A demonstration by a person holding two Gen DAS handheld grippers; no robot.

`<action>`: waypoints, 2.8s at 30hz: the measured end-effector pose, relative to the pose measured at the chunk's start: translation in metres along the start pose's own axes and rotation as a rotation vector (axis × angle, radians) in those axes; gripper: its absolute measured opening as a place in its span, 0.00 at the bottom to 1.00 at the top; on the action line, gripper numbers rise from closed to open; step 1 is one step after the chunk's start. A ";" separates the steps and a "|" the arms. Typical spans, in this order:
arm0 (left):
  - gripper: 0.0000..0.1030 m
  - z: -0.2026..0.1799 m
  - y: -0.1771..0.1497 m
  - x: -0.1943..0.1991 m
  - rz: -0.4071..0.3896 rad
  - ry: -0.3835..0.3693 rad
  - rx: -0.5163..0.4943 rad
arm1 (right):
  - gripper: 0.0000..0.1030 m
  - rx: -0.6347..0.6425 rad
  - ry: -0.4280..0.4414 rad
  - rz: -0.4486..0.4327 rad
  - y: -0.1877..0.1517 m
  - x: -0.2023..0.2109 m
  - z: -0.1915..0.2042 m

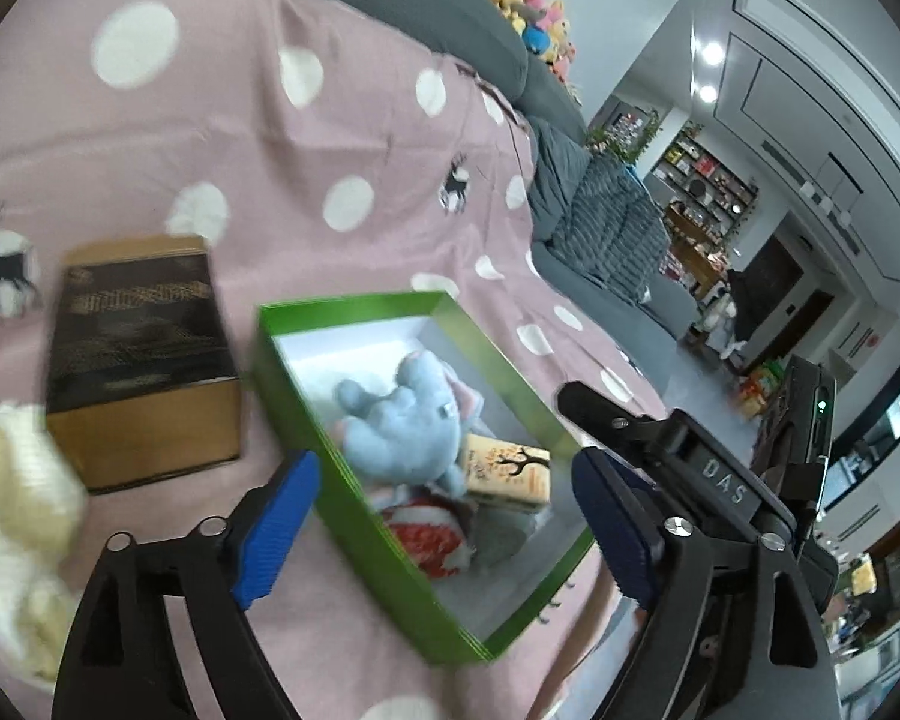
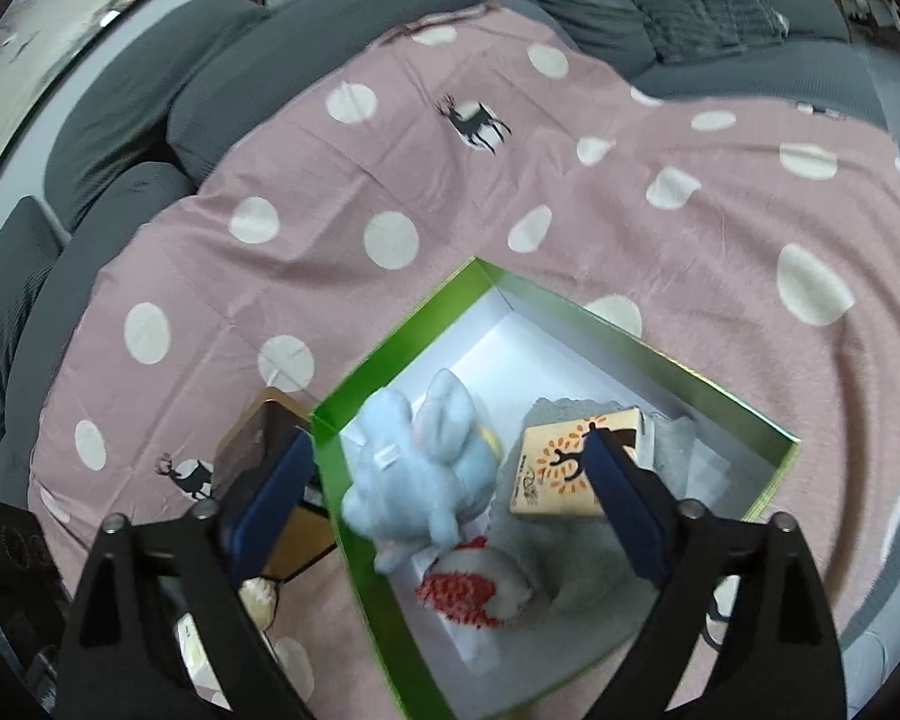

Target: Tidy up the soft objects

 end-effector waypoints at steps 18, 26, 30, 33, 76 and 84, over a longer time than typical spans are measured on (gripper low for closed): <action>0.92 0.075 -0.101 0.237 -0.225 0.464 0.217 | 0.99 0.224 0.056 0.006 -0.082 0.082 0.069; 0.92 0.135 -0.174 0.318 -0.320 0.701 0.426 | 0.99 0.391 0.144 0.108 -0.138 0.087 0.137; 0.92 0.154 -0.199 0.341 -0.347 0.732 0.511 | 0.99 0.480 0.217 0.149 -0.163 0.093 0.180; 0.92 0.164 -0.211 0.354 -0.367 0.762 0.552 | 0.99 0.562 0.284 0.177 -0.187 0.099 0.219; 0.92 0.177 -0.220 0.392 -0.439 0.719 0.683 | 0.13 0.980 0.467 0.376 -0.317 0.078 0.331; 0.92 0.143 -0.209 0.339 -0.355 0.663 0.583 | 0.18 1.000 0.290 0.422 -0.313 0.070 0.226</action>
Point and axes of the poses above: each gripper's, at about its wrist camera, not at the fingertips, and x roughly against the way its jaws point, z to its left, y to its top, the point moved 3 cm from there along -x, roughly the way its jaws point, and after that the axes turned 15 degrees about -y, right-handed, at the moved point
